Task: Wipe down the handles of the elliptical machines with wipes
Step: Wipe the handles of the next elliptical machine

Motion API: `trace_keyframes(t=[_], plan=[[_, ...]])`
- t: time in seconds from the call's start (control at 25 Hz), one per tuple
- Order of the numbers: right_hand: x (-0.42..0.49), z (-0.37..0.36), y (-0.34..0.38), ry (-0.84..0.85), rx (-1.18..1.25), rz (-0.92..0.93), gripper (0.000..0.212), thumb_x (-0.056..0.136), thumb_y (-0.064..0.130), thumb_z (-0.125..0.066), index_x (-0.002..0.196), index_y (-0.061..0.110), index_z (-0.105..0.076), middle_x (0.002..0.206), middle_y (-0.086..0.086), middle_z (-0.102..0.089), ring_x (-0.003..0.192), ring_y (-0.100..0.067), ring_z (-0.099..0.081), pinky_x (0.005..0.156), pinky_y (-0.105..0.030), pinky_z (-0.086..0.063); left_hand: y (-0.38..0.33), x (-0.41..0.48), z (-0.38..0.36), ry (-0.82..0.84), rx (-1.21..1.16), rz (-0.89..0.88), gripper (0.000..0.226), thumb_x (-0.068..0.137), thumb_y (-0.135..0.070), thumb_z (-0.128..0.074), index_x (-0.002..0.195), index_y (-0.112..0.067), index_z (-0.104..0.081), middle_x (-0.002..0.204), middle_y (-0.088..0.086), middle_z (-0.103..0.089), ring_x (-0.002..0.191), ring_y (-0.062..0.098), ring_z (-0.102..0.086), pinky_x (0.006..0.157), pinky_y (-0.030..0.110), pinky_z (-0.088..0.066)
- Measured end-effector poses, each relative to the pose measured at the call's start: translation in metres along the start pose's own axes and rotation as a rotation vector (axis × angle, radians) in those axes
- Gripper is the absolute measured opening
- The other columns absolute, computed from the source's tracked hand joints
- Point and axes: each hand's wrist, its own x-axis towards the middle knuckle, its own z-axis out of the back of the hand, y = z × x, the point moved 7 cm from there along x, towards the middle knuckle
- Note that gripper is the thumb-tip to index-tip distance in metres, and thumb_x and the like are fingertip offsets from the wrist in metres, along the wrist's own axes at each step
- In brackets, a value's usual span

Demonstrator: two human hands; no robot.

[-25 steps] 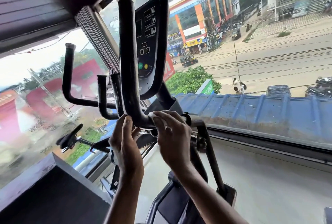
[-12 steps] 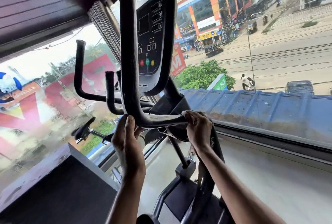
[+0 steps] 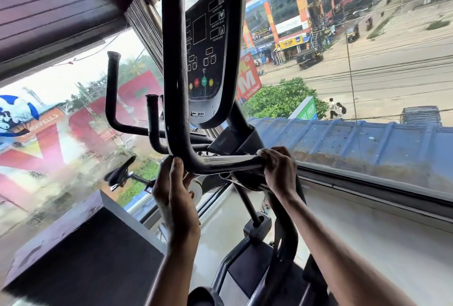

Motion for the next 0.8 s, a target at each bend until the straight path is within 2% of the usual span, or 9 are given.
trace_keyframes(t=[0.08,0.2,0.28,0.4,0.48,0.56,0.68,0.8], plan=[[-0.003,-0.003,0.009,0.023,0.067,-0.038,0.018,0.089,0.006,-0.075,0.095,0.021,-0.084,0.091,0.005,-0.075,0.082,-0.005,-0.066,0.080,-0.001,-0.038,0.000,0.001,-0.001,0.004,0.002,-0.003,0.025,0.105,-0.017,-0.050,0.102,-0.028,-0.072,0.096,-0.015,-0.077,0.096,0.005,-0.070,0.091,0.037,-0.054],[-0.009,0.001,0.026,0.014,0.161,-0.133,0.014,0.093,0.012,-0.074,0.096,0.021,-0.084,0.095,0.005,-0.078,0.082,0.005,-0.066,0.079,0.004,-0.033,0.000,0.002,0.000,0.019,0.022,-0.013,0.021,0.097,-0.028,-0.052,0.103,-0.027,-0.072,0.098,-0.012,-0.077,0.097,0.007,-0.071,0.087,0.035,-0.053],[-0.018,0.008,0.061,0.036,0.286,-0.094,0.012,0.093,0.013,-0.076,0.097,0.020,-0.084,0.096,0.007,-0.078,0.085,0.010,-0.067,0.080,-0.003,-0.042,-0.003,0.002,0.000,0.023,0.030,-0.009,0.020,0.092,-0.033,-0.052,0.099,-0.026,-0.070,0.091,-0.016,-0.074,0.087,0.003,-0.071,0.080,0.035,-0.052],[-0.038,0.020,0.140,0.086,0.463,0.049,0.010,0.093,0.016,-0.077,0.101,0.019,-0.084,0.099,0.011,-0.076,0.089,0.001,-0.072,0.080,-0.019,-0.056,-0.005,0.005,0.000,0.034,0.053,-0.030,0.016,0.090,-0.030,-0.052,0.094,-0.024,-0.066,0.084,-0.014,-0.072,0.078,0.002,-0.071,0.074,0.035,-0.050],[-0.049,0.027,0.174,0.082,0.521,0.091,0.013,0.094,0.013,-0.075,0.103,0.018,-0.083,0.101,0.012,-0.075,0.091,-0.003,-0.072,0.080,-0.023,-0.058,-0.007,0.007,0.000,0.051,0.029,-0.052,0.016,0.091,-0.026,-0.052,0.094,-0.020,-0.067,0.086,-0.006,-0.073,0.080,0.009,-0.071,0.076,0.037,-0.053],[-0.049,0.030,0.174,0.055,0.529,0.095,0.013,0.094,0.011,-0.076,0.101,0.018,-0.083,0.100,0.013,-0.075,0.090,-0.002,-0.072,0.079,-0.024,-0.057,-0.008,0.007,0.001,0.068,0.036,-0.057,0.017,0.092,-0.025,-0.052,0.096,-0.018,-0.068,0.090,-0.001,-0.073,0.084,0.013,-0.072,0.082,0.043,-0.056],[-0.048,0.031,0.160,0.082,0.517,0.034,0.009,0.093,0.016,-0.078,0.099,0.020,-0.083,0.094,0.014,-0.076,0.084,-0.003,-0.073,0.076,-0.033,-0.060,-0.010,0.007,0.001,0.101,0.045,-0.058,0.018,0.093,-0.024,-0.052,0.098,-0.020,-0.069,0.095,-0.003,-0.075,0.091,0.015,-0.073,0.087,0.046,-0.058],[-0.045,0.026,0.179,0.054,0.653,-0.058,0.007,0.093,0.015,-0.078,0.095,0.021,-0.082,0.088,0.012,-0.078,0.082,-0.004,-0.074,0.075,-0.032,-0.061,-0.012,0.009,0.000,0.116,0.016,-0.052,0.018,0.092,-0.020,-0.053,0.099,-0.015,-0.069,0.091,-0.001,-0.075,0.086,0.013,-0.072,0.078,0.035,-0.059]])
